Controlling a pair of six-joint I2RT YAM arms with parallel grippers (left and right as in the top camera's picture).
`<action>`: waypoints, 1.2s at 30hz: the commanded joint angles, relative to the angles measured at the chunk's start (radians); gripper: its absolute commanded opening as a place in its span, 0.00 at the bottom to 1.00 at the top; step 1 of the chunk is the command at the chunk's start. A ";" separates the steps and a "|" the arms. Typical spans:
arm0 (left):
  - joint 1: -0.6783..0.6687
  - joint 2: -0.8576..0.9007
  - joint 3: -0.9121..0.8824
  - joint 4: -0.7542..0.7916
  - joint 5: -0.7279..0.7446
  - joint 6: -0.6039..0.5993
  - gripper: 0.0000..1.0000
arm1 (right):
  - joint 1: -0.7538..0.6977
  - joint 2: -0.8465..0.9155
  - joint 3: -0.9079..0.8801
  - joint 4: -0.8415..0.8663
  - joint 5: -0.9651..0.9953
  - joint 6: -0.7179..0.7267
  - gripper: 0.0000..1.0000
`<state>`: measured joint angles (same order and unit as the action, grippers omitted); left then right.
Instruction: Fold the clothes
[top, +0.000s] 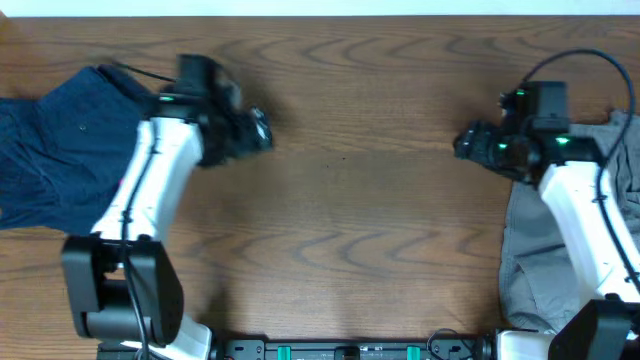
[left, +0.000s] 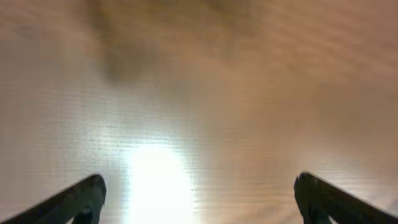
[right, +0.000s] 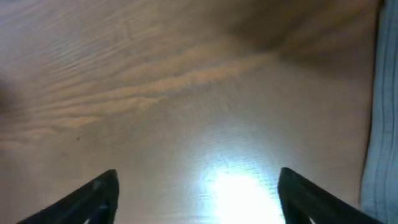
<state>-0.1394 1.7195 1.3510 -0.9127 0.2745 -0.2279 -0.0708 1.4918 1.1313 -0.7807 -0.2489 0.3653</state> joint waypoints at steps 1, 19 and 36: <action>-0.052 0.007 -0.001 -0.118 -0.142 0.018 0.98 | -0.059 -0.012 0.011 -0.088 -0.144 -0.072 0.98; -0.083 -0.478 -0.282 -0.127 -0.164 0.013 0.98 | -0.095 -0.436 -0.313 -0.148 -0.026 -0.108 0.99; -0.096 -1.316 -0.629 0.188 -0.241 0.014 0.98 | -0.072 -1.196 -0.497 -0.004 0.155 -0.093 0.99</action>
<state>-0.2321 0.4297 0.7273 -0.7208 0.0479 -0.2276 -0.1513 0.3096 0.6495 -0.7734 -0.1120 0.2741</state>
